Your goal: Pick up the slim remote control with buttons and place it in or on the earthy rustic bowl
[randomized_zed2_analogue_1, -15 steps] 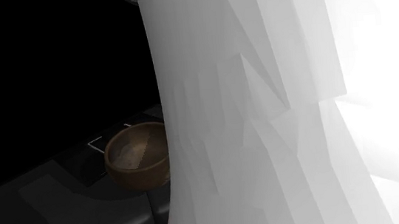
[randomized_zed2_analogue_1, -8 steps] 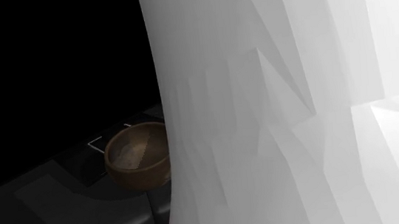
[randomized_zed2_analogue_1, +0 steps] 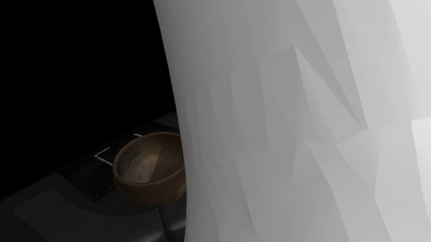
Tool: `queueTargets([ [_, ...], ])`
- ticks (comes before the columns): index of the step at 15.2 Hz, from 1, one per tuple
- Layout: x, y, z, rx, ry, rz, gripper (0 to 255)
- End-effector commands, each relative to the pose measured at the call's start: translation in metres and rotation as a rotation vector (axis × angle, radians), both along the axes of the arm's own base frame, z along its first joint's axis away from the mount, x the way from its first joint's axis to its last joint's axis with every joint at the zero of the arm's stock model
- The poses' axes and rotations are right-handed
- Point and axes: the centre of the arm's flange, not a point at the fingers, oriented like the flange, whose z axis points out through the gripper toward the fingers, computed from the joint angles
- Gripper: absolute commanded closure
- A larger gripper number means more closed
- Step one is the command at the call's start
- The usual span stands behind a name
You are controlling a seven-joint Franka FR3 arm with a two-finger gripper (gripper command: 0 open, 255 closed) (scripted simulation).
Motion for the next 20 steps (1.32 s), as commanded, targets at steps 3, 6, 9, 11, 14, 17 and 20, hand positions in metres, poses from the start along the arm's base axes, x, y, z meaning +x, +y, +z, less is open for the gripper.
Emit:
queueTargets([
  [3,0.000,0.001,0.021,0.000,0.000,0.000,255],
  [6,0.000,0.001,0.037,0.000,0.000,0.000,255],
  [9,0.000,0.001,0.052,0.000,0.000,0.000,255],
  [11,0.000,0.001,0.063,0.000,0.000,0.000,255],
  [14,-0.007,0.027,0.066,0.000,0.000,0.000,255],
  [17,-0.017,0.065,0.067,0.000,0.000,0.000,255],
  [20,-0.028,0.103,0.067,0.000,0.000,0.000,255],
])
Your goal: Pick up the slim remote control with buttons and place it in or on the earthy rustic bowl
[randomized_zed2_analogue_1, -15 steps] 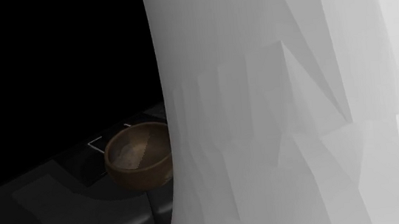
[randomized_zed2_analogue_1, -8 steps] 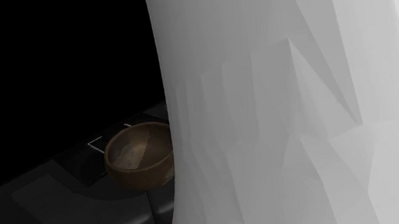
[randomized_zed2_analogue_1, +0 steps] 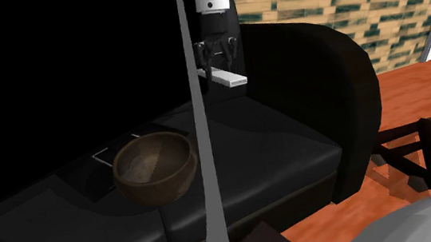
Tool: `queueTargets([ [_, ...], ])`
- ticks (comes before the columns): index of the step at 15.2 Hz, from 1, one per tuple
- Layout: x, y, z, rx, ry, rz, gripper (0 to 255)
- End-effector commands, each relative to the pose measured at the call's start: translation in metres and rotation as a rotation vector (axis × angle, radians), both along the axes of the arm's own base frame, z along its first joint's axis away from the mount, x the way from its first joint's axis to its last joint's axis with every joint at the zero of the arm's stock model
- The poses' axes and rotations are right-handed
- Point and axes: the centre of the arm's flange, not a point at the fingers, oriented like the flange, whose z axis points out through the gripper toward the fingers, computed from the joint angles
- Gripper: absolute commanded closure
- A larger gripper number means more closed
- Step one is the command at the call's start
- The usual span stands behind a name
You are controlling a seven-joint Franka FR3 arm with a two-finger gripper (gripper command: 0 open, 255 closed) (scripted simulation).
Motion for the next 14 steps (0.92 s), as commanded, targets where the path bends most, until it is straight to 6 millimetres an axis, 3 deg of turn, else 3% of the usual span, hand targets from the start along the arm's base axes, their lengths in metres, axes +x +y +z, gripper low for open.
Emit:
queueTargets([
  [1,-0.005,0.027,-0.002,0.002,0.000,0.005,255],
  [14,-0.050,0.192,0.001,0.002,0.000,0.005,255],
])
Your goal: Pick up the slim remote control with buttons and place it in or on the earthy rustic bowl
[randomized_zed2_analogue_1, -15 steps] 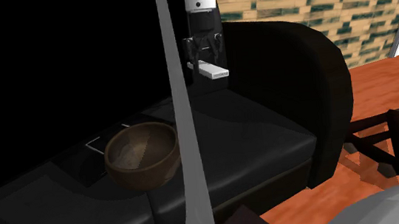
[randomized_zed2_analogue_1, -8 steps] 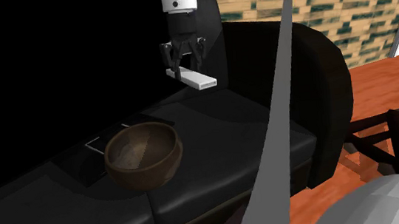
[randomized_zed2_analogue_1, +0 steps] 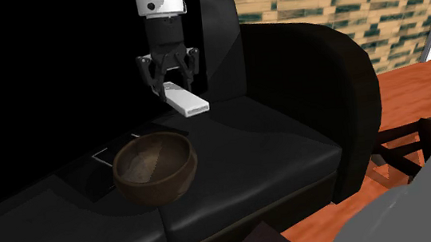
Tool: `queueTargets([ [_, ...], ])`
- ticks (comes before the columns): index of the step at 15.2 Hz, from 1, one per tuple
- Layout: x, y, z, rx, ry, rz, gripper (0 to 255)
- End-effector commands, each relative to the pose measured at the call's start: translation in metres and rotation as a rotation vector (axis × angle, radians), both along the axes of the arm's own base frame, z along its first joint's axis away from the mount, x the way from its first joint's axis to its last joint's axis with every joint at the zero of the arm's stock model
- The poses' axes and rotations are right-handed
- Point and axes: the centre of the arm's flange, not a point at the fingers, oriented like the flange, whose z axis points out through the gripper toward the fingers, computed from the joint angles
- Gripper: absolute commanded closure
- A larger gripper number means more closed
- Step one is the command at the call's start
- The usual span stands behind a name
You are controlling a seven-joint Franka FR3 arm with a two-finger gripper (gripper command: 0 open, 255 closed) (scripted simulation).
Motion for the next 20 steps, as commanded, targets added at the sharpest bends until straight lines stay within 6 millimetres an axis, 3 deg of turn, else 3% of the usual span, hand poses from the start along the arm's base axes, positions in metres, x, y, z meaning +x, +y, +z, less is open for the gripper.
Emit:
queueTargets([
  [1,-0.007,0.026,0.002,-0.001,0.000,-0.001,255],
  [7,-0.028,0.104,0.003,-0.001,0.000,-0.001,255],
  [20,-0.028,0.104,-0.065,-0.001,0.000,-0.001,255],
])
